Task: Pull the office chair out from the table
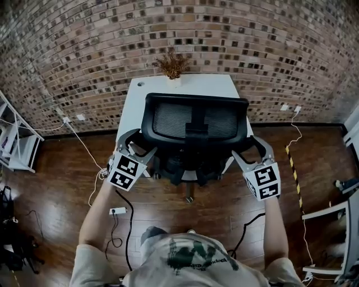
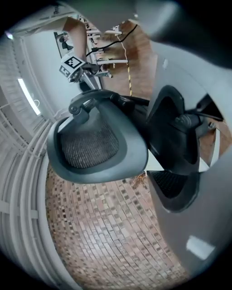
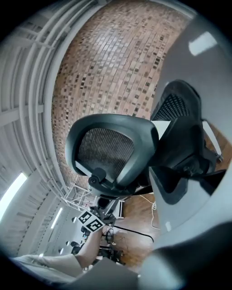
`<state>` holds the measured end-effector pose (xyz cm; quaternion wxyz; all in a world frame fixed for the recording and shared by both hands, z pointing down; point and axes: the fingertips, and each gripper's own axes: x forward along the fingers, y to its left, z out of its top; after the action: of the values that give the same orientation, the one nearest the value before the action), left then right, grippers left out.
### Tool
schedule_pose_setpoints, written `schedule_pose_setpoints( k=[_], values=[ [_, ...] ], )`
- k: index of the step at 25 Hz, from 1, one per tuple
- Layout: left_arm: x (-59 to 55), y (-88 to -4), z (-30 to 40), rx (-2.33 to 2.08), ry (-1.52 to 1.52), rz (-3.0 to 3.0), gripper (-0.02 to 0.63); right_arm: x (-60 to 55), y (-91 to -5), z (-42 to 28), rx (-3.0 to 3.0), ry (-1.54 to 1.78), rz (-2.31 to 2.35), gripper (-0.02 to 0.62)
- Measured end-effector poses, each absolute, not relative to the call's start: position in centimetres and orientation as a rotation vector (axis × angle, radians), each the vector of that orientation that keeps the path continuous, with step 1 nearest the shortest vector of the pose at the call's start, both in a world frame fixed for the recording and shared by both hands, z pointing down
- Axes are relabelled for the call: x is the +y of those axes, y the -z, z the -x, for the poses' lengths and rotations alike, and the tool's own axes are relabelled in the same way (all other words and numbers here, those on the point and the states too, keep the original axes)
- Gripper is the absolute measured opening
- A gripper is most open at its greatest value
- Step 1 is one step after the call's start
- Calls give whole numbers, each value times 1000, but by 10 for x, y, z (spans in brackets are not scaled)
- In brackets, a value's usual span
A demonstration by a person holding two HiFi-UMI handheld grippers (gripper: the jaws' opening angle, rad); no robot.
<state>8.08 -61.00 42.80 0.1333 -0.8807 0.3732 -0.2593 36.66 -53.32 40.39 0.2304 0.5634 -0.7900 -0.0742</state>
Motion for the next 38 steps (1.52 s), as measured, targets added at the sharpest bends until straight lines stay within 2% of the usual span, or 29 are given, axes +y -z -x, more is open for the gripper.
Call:
schedule_pose_setpoints(
  k=[7,13,24,26,28,30,38],
  values=[
    [-629,-450,-78,942,941,2485,353,-561,-424,-365,-2136,270,-1289,351],
    [-642,-461,-84,790,1096,2427,376,-577,-430,-363,-2158,291,-1100,377],
    [-650,-470,-86,708,1204,2306,370,-589,-464,-359,-2034,342,-887,383],
    [-650,-472,-83,685,1248,2257,339,-594,-478,-363,-1918,412,-834,314],
    [-649,-477,-84,657,1289,2199,304,-599,-493,-372,-1779,508,-800,183],
    [-647,-480,-84,635,1313,2162,278,-598,-498,-375,-1736,545,-798,170],
    [-637,-480,-80,651,1337,2157,275,-593,-497,-372,-1751,563,-790,166]
  ],
)
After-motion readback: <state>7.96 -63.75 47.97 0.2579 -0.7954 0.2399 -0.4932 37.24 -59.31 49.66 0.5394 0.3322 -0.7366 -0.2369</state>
